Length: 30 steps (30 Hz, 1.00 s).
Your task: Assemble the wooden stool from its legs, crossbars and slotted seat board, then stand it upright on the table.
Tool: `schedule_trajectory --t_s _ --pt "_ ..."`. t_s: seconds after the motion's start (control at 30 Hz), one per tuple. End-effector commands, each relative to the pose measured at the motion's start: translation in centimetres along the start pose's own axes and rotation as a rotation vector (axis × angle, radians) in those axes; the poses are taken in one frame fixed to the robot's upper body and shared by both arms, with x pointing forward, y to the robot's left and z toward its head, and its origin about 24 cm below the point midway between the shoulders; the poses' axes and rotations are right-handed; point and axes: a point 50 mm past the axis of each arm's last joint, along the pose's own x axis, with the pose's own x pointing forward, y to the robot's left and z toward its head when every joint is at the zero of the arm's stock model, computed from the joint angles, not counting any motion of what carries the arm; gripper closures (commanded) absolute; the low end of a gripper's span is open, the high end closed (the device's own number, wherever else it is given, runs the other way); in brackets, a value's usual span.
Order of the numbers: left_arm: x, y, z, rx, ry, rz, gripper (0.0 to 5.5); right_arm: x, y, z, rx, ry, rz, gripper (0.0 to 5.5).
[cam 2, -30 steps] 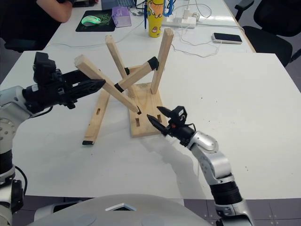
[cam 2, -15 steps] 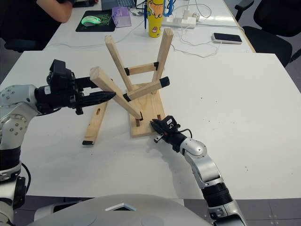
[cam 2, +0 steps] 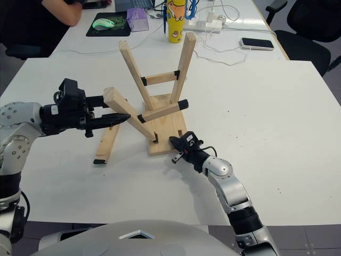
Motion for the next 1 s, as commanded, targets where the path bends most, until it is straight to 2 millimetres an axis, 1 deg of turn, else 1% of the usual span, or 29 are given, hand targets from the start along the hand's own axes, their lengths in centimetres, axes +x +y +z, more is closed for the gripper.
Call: schedule_trajectory --t_s 0.03,0.27,0.4,0.53,0.63,0.7,0.77,0.87,0.9,0.93,1.0 --pt "0.4 -0.9 -1.2 -0.041 0.079 -0.048 3.44 -0.4 0.3 -2.7 0.045 0.154 0.011 5.5" --pt "1.2 -1.3 -0.9 0.001 0.102 -0.095 3.44 -0.5 0.0 -3.1 0.037 0.186 -0.018 5.5" --pt "1.3 -1.4 -1.4 0.0 0.116 -0.086 3.44 -0.5 0.2 -3.3 0.033 0.201 -0.012 5.5" --pt "0.9 -0.7 -3.2 0.014 0.229 -0.047 3.44 -0.5 0.3 -3.4 0.019 0.212 -0.006 5.5" --pt "1.2 -0.9 -4.2 0.019 0.283 -0.06 3.44 -0.4 0.3 -3.5 0.01 0.218 -0.008 5.5" --pt "1.9 -1.5 -4.6 0.009 0.289 -0.089 3.44 -0.5 0.3 -3.6 0.006 0.224 -0.009 5.5" --pt "2.4 -2.5 -5.4 -0.005 0.319 -0.141 3.44 -0.6 0.4 -3.7 0.007 0.228 -0.004 5.5" --pt "2.5 -3.9 -6.5 -0.047 0.355 -0.197 3.44 -0.6 0.6 -3.8 0.004 0.232 0.015 5.5" --pt "2.5 -4.0 -6.7 -0.059 0.36 -0.197 3.44 -0.7 0.6 -3.8 0.004 0.234 0.019 5.5" --pt "2.5 -3.9 -6.8 -0.083 0.361 -0.189 3.44 -0.7 0.7 -3.8 0.004 0.235 0.022 5.5" --pt "2.5 -2.6 -6.9 -0.148 0.334 -0.133 3.44 -0.7 0.9 -3.9 0.004 0.24 0.033 5.5"
